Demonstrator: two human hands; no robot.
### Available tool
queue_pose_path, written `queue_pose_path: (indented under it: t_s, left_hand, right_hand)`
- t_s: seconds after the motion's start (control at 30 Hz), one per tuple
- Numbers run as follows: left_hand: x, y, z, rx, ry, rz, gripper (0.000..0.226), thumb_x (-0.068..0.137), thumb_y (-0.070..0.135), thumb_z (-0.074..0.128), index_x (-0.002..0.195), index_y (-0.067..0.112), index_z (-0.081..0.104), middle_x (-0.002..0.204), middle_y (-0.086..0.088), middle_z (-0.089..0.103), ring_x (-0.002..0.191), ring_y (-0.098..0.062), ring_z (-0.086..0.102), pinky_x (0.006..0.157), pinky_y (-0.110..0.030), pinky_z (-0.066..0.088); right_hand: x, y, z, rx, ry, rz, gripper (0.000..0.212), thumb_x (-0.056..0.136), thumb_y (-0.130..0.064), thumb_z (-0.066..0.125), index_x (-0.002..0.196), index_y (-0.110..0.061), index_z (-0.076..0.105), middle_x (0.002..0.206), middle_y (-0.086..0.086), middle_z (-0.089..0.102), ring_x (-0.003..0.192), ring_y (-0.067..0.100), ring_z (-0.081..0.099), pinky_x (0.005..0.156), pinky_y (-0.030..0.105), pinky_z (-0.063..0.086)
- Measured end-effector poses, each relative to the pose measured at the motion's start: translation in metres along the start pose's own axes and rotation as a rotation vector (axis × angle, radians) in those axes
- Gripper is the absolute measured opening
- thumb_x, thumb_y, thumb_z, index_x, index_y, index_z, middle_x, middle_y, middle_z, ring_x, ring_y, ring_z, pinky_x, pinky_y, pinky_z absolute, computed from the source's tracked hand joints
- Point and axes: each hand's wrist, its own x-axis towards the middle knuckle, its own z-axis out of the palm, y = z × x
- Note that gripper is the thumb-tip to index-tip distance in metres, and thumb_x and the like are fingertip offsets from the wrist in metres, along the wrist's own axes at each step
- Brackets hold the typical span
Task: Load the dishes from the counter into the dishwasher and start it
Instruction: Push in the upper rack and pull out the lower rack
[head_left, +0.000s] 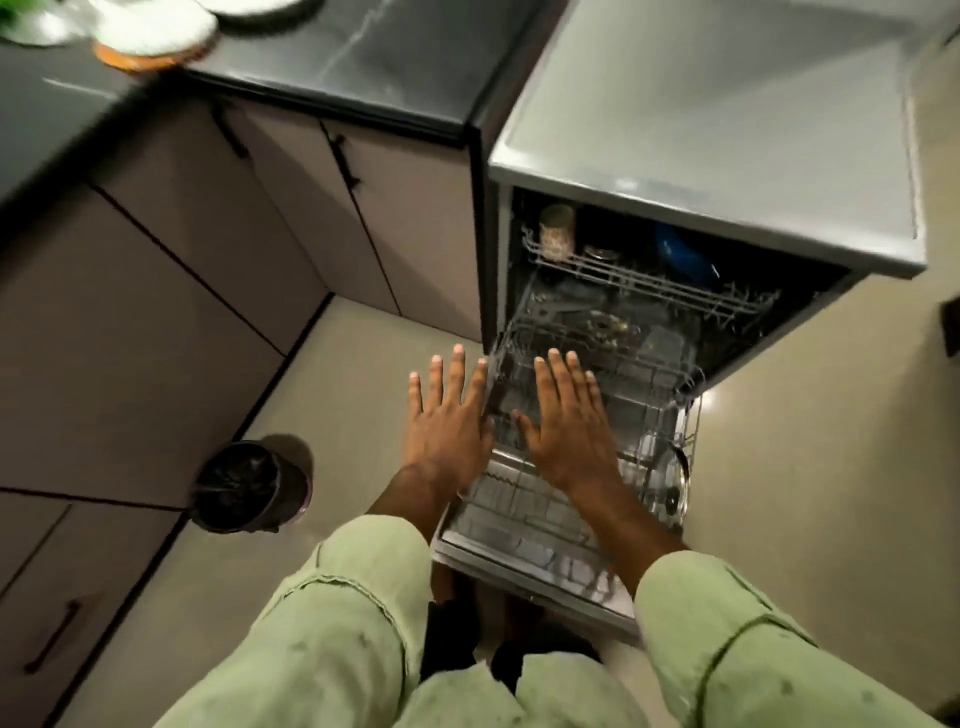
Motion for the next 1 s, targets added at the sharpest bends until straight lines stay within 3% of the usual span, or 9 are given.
queue_pose_path:
  t_s: [0.1,0.23,0.37,0.53,0.87,1.0]
  left_hand:
    - [-0.003,-0.016,-0.034,0.017,0.113,-0.046,0.075,0.102,0.040,0.039,0.158,0.020,-0.005,0.165,-0.012,-0.014,0.152,-0.034,-0.011,0.120,-0.053,-0.006]
    - [0.001,-0.049,-0.076,0.012,0.231,-0.139,0.076,0.101,0.044,0.039,0.158,0.022,-0.006,0.165,-0.010,-0.015,0.152,-0.033,-0.011,0.120,-0.052,-0.005]
    - [-0.001,-0.100,-0.114,-0.002,0.358,-0.224,0.075,0.100,0.045,0.038,0.159,0.023,-0.004,0.165,-0.009,-0.014,0.152,-0.032,-0.010,0.122,-0.052,-0.002]
    - [-0.006,-0.190,-0.146,-0.004,0.411,-0.309,0.074,0.101,0.046,0.036,0.159,0.023,-0.005,0.165,-0.009,-0.014,0.152,-0.032,-0.010,0.122,-0.052,0.000]
    - [-0.006,-0.385,-0.193,0.006,0.336,-0.362,0.074,0.102,0.044,0.037,0.158,0.024,-0.007,0.164,-0.008,-0.018,0.152,-0.032,-0.013,0.122,-0.051,-0.003]
    - [0.006,-0.437,-0.203,-0.011,0.316,-0.348,0.074,0.102,0.043,0.038,0.158,0.025,-0.008,0.164,-0.007,-0.019,0.151,-0.031,-0.015,0.121,-0.050,-0.005]
  right_hand:
    - [0.021,-0.024,-0.026,-0.030,0.054,-0.092,0.070,0.096,-0.046,0.041,0.151,-0.005,0.028,0.158,0.017,0.026,0.149,0.031,0.015,0.120,0.047,0.012]
    - [0.066,-0.062,-0.052,-0.077,0.127,-0.216,0.073,0.091,-0.043,0.058,0.149,-0.004,0.035,0.155,0.018,0.033,0.147,0.034,0.022,0.118,0.048,0.015]
    - [0.108,-0.123,-0.076,-0.147,0.177,-0.332,0.074,0.092,-0.052,0.040,0.148,-0.005,0.036,0.154,0.018,0.035,0.146,0.034,0.025,0.117,0.049,0.017]
    - [0.152,-0.209,-0.083,-0.161,0.191,-0.473,0.075,0.099,-0.049,0.041,0.156,-0.012,0.011,0.164,0.011,0.008,0.151,0.026,-0.003,0.121,0.041,-0.003]
    - [0.230,-0.382,-0.047,-0.088,0.221,-0.518,0.075,0.098,-0.045,0.045,0.156,-0.014,0.010,0.164,0.009,0.006,0.151,0.024,-0.007,0.118,0.037,-0.009]
    - [0.251,-0.425,-0.027,-0.098,0.206,-0.517,0.075,0.097,-0.043,0.048,0.156,-0.015,0.012,0.163,0.010,0.009,0.149,0.024,-0.006,0.119,0.039,-0.005]
